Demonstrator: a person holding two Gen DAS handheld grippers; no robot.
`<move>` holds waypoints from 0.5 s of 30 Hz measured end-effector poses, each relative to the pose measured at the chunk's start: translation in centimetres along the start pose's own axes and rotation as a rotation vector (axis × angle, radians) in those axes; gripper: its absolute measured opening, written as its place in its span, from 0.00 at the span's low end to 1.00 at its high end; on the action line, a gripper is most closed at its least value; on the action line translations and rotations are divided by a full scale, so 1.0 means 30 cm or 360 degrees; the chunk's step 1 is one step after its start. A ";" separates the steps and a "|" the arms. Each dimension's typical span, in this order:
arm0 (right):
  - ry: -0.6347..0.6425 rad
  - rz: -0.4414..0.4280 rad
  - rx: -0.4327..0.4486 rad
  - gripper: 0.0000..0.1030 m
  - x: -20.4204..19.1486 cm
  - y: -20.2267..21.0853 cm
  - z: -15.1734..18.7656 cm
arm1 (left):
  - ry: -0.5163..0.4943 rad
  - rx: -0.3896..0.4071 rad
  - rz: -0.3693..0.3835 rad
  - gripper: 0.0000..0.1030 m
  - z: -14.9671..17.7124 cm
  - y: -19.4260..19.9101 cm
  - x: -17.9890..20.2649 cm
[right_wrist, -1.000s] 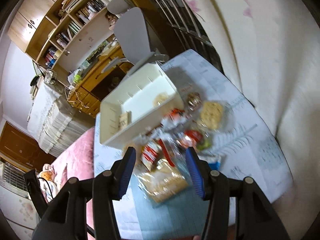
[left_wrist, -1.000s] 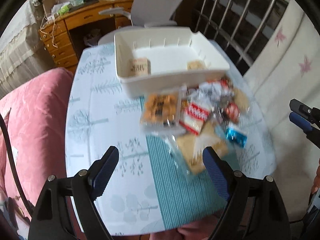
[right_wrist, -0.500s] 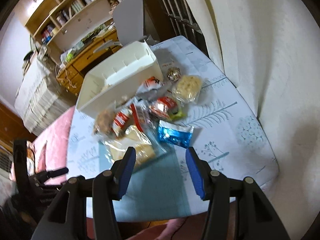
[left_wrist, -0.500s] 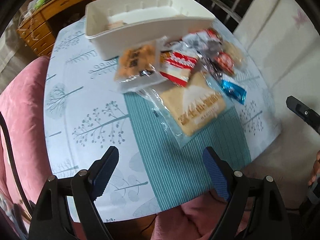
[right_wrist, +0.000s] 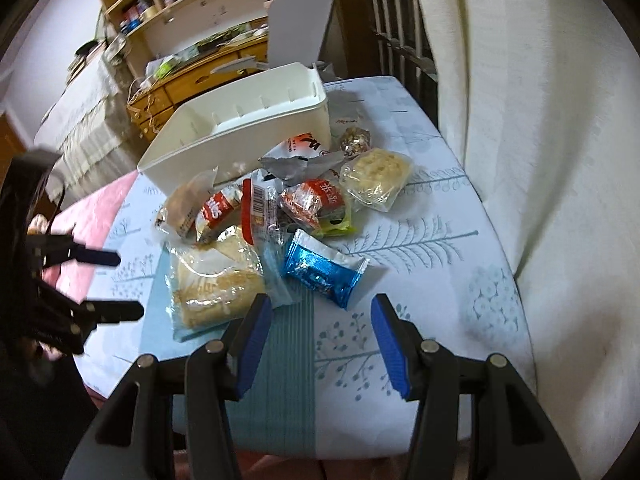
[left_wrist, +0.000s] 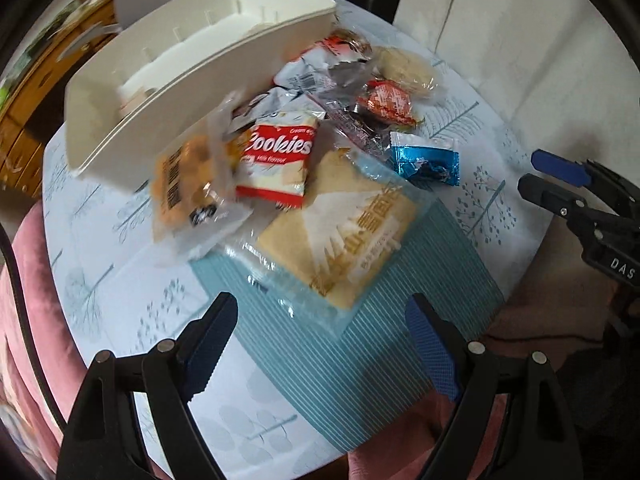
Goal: Organize snacks
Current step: 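Move both grippers back over the remaining snacks, then grasp the bread bag with left gripper while right grasps blue snack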
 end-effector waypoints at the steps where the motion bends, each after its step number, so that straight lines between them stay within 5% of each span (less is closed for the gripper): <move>1: 0.0032 -0.0005 -0.0009 0.50 0.000 -0.012 0.002 | -0.0015 -0.0026 0.0006 0.82 -0.010 -0.016 0.000; 15: 0.0571 -0.0073 -0.0145 0.50 -0.064 -0.164 0.054 | -0.0318 -0.0342 0.0111 0.89 -0.025 -0.247 0.037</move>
Point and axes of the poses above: each gripper's, at about its wrist camera, not at the fingertips, and y roughly against the way its jaws point, x to its right, z to its underside, the point moved 9 cm from there along -y, roughly the way its jaws point, and after that the axes turned 15 degrees about x, right-handed, at the moved point
